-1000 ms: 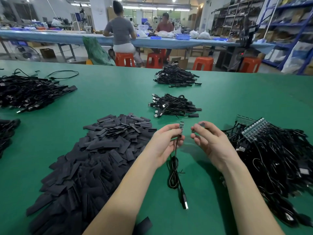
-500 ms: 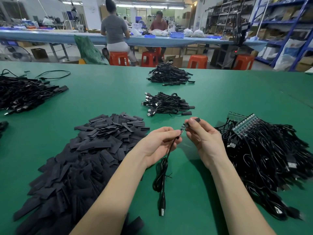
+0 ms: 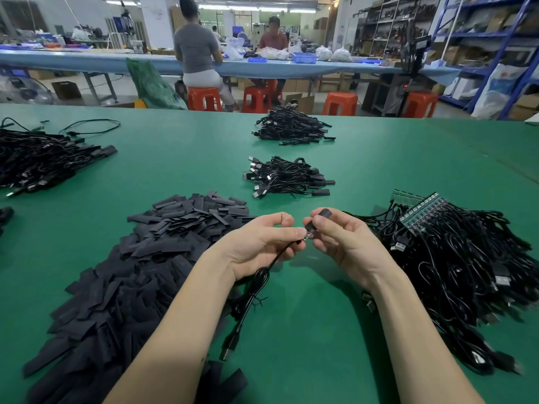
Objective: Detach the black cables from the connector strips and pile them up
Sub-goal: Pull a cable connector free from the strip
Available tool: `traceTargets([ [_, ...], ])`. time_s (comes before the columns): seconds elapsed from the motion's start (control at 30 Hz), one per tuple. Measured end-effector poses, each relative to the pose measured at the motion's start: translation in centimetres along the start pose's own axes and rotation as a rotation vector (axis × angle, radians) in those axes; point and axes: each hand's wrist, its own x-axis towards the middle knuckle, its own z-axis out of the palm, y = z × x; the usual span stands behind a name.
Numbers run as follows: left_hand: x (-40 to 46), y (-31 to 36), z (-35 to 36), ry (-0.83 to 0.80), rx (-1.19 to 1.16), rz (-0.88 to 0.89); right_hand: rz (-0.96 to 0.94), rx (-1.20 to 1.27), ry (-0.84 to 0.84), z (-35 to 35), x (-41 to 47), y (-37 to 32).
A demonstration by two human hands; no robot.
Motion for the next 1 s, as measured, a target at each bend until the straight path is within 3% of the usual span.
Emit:
traceTargets([
  [0.1,0.2,-0.1,0.3,0.024,0.033,0.060,-0.030,0.009,0.033,-0.1,0.2,0.1],
  [0.23,1.0,-0.5,0.4,0.219,0.359,0.222,-0.082,0.067,0.200,-0.5,0.7,0.5],
  [0.33,1.2,-0.8,0.2,0.234,0.503,0.330,-0.094,0.070,0.264,-0.8,0.9,0.6],
  [0.57,1.7,-1.4,0.4,0.284,0.573,0.414,-0.091,0.093,0.304,-0.7,1.0,0.8],
  [1.0,1.5,-1.5,0.1,0.276,0.626,0.468,-0.074,0.063,0.231,-0.6,1.0,1.0],
])
